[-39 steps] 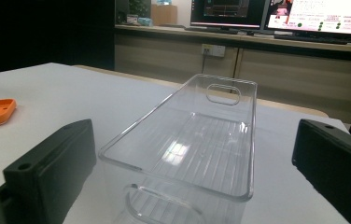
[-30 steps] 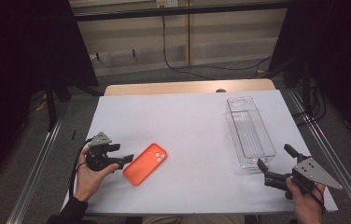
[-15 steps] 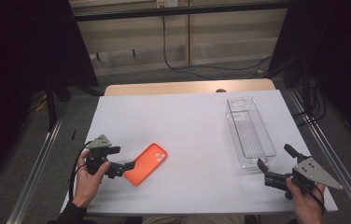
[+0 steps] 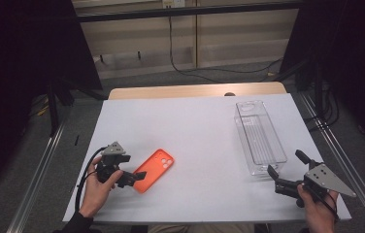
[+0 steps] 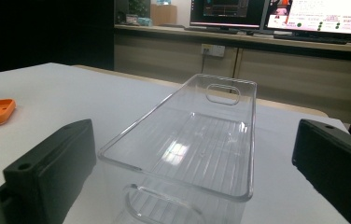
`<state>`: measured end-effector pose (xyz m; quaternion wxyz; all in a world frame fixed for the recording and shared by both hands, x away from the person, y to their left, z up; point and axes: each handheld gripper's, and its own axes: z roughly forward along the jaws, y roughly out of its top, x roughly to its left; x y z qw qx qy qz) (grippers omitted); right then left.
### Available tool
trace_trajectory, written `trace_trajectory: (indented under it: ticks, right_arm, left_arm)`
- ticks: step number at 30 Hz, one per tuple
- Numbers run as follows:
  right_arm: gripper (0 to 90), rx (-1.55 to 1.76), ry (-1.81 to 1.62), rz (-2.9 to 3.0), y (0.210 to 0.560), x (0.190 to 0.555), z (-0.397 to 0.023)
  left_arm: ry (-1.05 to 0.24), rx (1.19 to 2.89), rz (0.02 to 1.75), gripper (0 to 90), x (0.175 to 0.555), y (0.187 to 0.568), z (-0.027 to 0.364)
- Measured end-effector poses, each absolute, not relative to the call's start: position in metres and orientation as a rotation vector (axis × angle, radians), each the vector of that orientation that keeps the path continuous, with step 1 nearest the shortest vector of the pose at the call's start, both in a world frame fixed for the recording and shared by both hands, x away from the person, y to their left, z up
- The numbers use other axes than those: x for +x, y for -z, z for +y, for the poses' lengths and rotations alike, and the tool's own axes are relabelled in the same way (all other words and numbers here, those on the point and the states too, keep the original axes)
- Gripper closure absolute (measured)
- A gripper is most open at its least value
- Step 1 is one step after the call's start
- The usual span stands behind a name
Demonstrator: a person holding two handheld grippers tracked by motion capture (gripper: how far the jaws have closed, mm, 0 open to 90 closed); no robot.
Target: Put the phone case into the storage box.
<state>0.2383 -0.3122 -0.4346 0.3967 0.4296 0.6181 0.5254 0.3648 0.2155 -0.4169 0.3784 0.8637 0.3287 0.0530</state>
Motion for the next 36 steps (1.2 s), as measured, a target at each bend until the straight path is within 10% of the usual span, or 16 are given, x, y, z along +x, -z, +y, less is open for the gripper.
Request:
trace_trajectory:
  ticks: [36]
  right_arm:
    - [0.0, 1.09, -1.331, 1.567, 0.435, 0.238, -0.312]
  left_arm:
    - [-0.036, 2.404, 0.834, 5.4, 0.39, 0.436, 0.169]
